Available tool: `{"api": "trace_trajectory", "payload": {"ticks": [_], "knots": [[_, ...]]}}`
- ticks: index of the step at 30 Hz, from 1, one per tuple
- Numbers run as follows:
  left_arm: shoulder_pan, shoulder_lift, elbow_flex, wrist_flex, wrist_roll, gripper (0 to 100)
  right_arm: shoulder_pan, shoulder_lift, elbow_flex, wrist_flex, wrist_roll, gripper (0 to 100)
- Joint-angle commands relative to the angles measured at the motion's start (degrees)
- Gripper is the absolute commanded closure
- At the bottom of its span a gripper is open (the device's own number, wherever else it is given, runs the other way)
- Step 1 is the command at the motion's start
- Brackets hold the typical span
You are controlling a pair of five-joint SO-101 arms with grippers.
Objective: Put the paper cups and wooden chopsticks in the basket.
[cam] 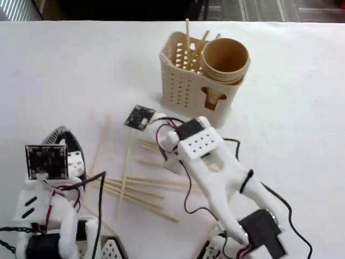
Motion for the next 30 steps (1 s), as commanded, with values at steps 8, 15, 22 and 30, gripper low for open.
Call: {"api": "trace_trajectory", "payload": {"ticks": [8, 15, 22, 30], "knots": [[-2.59, -1.8, 14.33, -2.99, 0.26, 98, -0.92, 15.16, -13.45, -0.57, 0.53, 74.8], [-2.77, -1.8, 19.08, -5.89, 0.26, 98, -1.8, 22.29, -17.23, -1.63, 0.0, 74.8], [-2.77, -1.8, 21.1, -8.62, -0.09, 98, -1.45, 27.3, -17.23, -6.29, 0.0, 74.8], [-2.77, -1.8, 21.1, -8.62, -0.18, 98, 0.92, 32.57, -17.23, -11.38, 0.44, 91.9]]}}
